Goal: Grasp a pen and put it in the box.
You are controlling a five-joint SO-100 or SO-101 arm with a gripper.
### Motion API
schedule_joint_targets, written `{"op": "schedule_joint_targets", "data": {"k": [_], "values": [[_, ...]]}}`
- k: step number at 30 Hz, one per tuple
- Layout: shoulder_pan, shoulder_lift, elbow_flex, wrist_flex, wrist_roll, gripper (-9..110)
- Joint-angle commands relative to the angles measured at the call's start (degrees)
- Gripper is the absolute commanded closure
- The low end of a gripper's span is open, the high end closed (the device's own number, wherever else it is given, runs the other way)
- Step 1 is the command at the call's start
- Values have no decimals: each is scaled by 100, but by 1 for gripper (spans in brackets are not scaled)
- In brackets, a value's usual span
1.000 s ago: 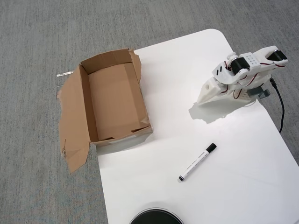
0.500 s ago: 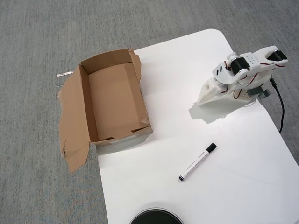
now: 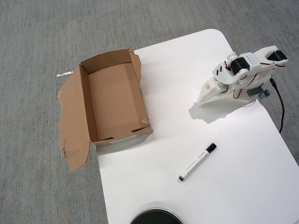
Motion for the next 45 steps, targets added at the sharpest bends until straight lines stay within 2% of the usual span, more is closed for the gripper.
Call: {"op": "schedule_joint_targets", "data": {"k": [1, 37, 45], "values": [[-22, 334, 154, -18, 330, 101], [-92, 334, 145, -97, 330, 101], [-101, 334, -637, -114, 294, 101]]}}
